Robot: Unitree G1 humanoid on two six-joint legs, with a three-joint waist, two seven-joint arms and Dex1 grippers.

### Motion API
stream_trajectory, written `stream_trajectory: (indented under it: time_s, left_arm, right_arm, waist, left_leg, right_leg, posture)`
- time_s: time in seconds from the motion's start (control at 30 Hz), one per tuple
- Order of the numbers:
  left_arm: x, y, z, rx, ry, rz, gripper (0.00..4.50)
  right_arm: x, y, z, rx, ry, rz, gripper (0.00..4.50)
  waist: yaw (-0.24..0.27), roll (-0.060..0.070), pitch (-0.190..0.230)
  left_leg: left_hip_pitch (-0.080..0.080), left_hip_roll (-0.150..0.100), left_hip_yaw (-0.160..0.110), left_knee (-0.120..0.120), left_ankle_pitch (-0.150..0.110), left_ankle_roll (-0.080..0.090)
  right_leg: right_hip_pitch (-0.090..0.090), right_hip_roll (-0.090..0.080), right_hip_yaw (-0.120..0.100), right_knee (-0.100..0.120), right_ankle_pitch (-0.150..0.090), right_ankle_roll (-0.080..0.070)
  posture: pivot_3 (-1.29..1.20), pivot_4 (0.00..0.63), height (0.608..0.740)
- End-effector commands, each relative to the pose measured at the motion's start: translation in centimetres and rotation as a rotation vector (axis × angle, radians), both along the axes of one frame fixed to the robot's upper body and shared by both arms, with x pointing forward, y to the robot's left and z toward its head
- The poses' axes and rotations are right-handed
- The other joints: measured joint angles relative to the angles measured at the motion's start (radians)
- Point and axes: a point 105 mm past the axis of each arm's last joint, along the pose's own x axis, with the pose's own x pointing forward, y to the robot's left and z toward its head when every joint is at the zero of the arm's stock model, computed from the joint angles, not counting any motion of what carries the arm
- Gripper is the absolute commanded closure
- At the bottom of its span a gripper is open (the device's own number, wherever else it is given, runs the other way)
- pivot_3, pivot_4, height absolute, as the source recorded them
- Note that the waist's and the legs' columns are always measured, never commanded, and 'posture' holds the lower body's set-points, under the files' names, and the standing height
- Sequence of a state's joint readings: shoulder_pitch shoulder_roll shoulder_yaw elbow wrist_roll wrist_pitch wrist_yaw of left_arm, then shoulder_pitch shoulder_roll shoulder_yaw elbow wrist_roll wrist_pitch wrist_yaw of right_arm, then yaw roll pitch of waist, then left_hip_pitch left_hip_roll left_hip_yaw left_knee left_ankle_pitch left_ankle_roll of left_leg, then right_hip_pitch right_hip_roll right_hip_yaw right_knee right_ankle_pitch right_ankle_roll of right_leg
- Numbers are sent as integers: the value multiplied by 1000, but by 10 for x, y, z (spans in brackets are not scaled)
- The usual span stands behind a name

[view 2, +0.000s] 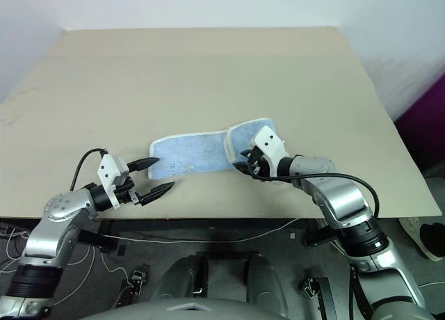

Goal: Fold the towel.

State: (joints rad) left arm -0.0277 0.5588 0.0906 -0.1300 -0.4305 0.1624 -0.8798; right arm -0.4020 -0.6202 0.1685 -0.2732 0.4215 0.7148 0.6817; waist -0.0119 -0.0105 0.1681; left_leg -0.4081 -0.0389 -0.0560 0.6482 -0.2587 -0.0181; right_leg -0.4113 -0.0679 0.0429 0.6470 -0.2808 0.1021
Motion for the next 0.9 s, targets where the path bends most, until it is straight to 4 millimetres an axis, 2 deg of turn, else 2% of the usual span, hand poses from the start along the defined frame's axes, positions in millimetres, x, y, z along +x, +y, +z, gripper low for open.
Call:
stream_trajectory:
  time_s: [0.03, 0.1, 0.2, 0.23, 0.3, 0.4, 0.53, 0.67, 0.77, 0.83, 0.9]
  left_arm:
    - [-3, 4, 20, -155, 23, 68, 0]
    - [-4, 4, 24, -256, 71, 112, 0]
    - [-7, 1, 23, -423, 185, 194, 0]
    - [-7, 0, 20, -454, 218, 220, 0]
    - [-12, -7, 15, -526, 287, 247, 0]
    - [-19, -15, 9, -591, 359, 292, 0]
    - [-24, -19, 0, -642, 439, 369, 0]
    - [-26, -19, -6, -689, 501, 447, 0]
    - [-26, -16, -11, -708, 542, 497, 0]
    - [-27, -15, -15, -704, 572, 526, 0]
    - [-29, -12, -20, -710, 602, 564, 0]
  right_arm:
    - [-4, -9, 40, 79, -129, 23, 1184]
    - [1, -16, 52, 136, -154, -3, 1184]
    - [23, -27, 64, 219, -168, -92, 1184]
    - [28, -27, 63, 232, -166, -105, 1602]
    - [38, -26, 56, 235, -159, -114, 2109]
    - [53, -21, 41, 238, -151, -128, 3105]
    - [67, -20, 7, 154, -140, -148, 4455]
    - [66, -18, -33, 68, -103, -123, 4455]
    - [60, -13, -52, 13, -103, -79, 4455]
    - [55, -10, -55, -6, -132, -50, 4455]
    - [55, -8, -44, 30, -177, -44, 4455]
  waist:
    - [0, 0, 0]
    - [0, 0, 0]
    - [-2, 0, 0]
    - [-2, 0, 0]
    - [-1, 0, 0]
    - [-1, -1, 0]
    - [1, -1, 0]
    - [0, -1, 0]
    - [-1, 0, -1]
    - [-2, -1, -1]
    - [-2, 0, -1]
  left_leg:
    - [0, 0, 0, 0, 0, 0]
    - [0, 0, 0, 0, 0, 0]
    - [0, 0, 0, 0, 0, 0]
    - [1, 0, 0, 0, 0, 0]
    - [1, 0, 0, 0, 0, 0]
    - [1, 0, 0, 0, 0, 0]
    - [1, 0, 0, 1, 0, 0]
    - [1, -1, 0, 1, 0, 0]
    - [2, -1, 0, 1, 0, 0]
    - [4, 0, 0, 0, 0, 0]
    - [7, 0, 0, 0, 0, -1]
  right_leg:
    - [0, 0, 0, 0, 0, 0]
    - [0, 0, 0, 0, 0, 0]
    - [1, 0, 0, 0, 0, 0]
    - [1, 0, 0, 0, 0, 0]
    - [1, 1, 0, 0, 0, 0]
    - [1, 1, 0, 0, 0, 0]
    - [1, 2, 0, 1, 0, 0]
    - [2, 2, 0, 1, 0, 0]
    - [2, 3, 0, 1, 0, 0]
    - [4, 3, 0, 0, 0, 0]
    - [6, 4, 0, 0, 0, 0]
  posture:
    - [0, 150, 740]
    - [0, 150, 740]
    - [0, 150, 740]
    - [0, 150, 740]
    - [0, 150, 740]
    - [0, 150, 740]
    - [0, 150, 740]
    - [0, 150, 740]
    - [0, 150, 740]
    - [0, 150, 740]
    - [0, 150, 740]
